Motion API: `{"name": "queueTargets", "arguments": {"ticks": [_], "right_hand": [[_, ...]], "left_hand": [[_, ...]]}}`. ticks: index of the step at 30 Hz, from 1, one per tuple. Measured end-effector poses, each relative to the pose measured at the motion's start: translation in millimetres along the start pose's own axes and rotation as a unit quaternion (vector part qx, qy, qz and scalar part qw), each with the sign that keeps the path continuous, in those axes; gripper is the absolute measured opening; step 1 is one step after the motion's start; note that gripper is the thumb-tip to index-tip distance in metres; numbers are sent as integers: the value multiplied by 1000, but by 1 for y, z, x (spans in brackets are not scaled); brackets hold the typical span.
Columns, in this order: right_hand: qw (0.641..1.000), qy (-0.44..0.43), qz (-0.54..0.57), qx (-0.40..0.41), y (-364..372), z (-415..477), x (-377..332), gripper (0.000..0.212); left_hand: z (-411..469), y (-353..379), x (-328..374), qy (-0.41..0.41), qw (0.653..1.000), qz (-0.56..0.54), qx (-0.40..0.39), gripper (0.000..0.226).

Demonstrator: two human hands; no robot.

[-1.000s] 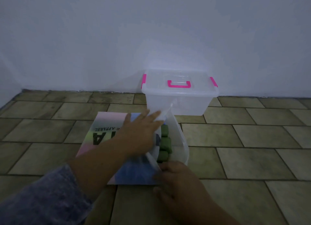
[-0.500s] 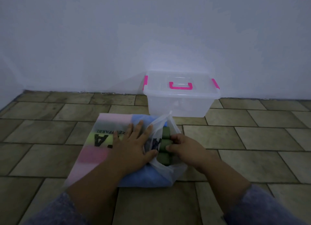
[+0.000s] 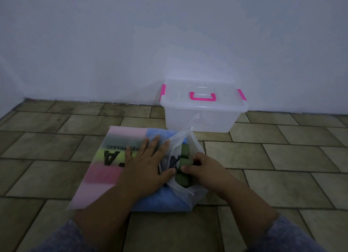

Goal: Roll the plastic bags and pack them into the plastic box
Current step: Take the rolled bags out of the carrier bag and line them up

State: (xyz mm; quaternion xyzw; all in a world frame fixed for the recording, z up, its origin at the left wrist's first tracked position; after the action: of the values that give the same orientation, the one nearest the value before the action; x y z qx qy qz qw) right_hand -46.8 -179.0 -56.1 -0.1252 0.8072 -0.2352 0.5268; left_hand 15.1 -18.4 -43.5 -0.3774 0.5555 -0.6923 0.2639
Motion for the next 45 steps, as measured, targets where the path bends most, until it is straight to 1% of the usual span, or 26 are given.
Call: {"name": "queueTargets", "arguments": {"ticks": [3,8,11,13,14,16,17,18,19,20,22,23,24,25,26,28,29,30,31,32,33,34,35,38,42,45], "right_hand": [[1000,1,11,7,-1,-1,-4,39],[994,-36,88,58,-14,-8,-17,26],[983,-34,164,72,-42,-17,-5,23],[961,-23,261,85,-73,-23,13,19],[942,-19,320,101,-90,-26,24,15],[891,-4,430,149,-119,-30,44,12],[867,2,464,180,-129,-30,53,13],[853,5,477,210,-135,-29,58,15],[851,7,468,239,-136,-28,60,16],[865,14,423,270,-134,-27,61,16],[924,46,218,309,-124,-22,59,20],[945,56,112,301,-115,-17,55,26],[956,56,34,285,-105,-12,52,33],[958,44,-7,282,-101,-10,47,39],[953,21,-24,301,-104,-12,37,42],[930,-75,-30,358,-116,-23,5,35],[928,-127,-41,348,-114,-24,-14,28],[937,-171,-64,299,-103,-21,-33,21],[952,-193,-96,219,-82,-14,-47,18],[963,-193,-134,134,-57,-6,-54,19],[966,-181,-172,69,-36,1,-54,23],[963,-168,-205,37,-23,8,-51,29],[960,-161,-227,34,-16,13,-49,35],[959,-161,-225,60,-14,22,-48,47],[970,-171,-160,66,-17,18,-48,34],[986,-133,-60,84,-48,3,-30,30]], "left_hand": [[0,0,0,-3,1000,1,-3,75],[-2,-4,0,-8,1000,-12,-3,75],[-3,-4,0,-10,1000,-8,-5,74],[-3,-3,-1,-11,1000,0,-4,74],[-2,-2,-1,-10,1000,4,-2,74],[-1,0,-1,-7,1000,6,4,75],[0,1,-1,-6,1000,6,6,76],[1,2,-1,-6,1000,6,7,77],[1,2,-2,-7,1000,6,7,77],[2,3,-2,-7,1000,8,7,77],[2,2,-2,-8,1000,12,6,77],[2,2,-3,-8,1000,12,5,76],[1,2,-3,-8,1000,12,3,76],[1,2,-3,-9,1000,11,1,76],[0,2,-3,-10,1000,11,0,75],[0,2,-3,-10,1000,10,1,74],[1,2,-3,-9,1000,9,3,74],[1,2,-2,-8,1000,9,6,74],[1,2,-2,-7,1000,9,9,75],[1,1,-3,-6,1000,8,13,76],[1,1,-3,-5,1000,6,15,77],[1,1,-3,-5,1000,4,16,77],[1,1,-3,-5,1000,4,14,77],[0,2,-4,-12,1000,9,7,77],[0,0,-3,-12,1000,5,5,75],[0,0,-4,-13,1000,6,8,75]]}}
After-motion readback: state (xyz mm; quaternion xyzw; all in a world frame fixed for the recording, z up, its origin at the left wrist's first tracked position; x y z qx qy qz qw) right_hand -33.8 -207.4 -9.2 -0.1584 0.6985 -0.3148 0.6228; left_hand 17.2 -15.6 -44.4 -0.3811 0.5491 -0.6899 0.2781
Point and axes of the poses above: each hand's wrist, its own z-axis towards the middle knuckle, its own y-axis out of the palm, x = y × z, the point moved 10 cm from there along z, towards the middle knuckle, and after that the axes turned 1 degree about y, right-handed, at the moved point
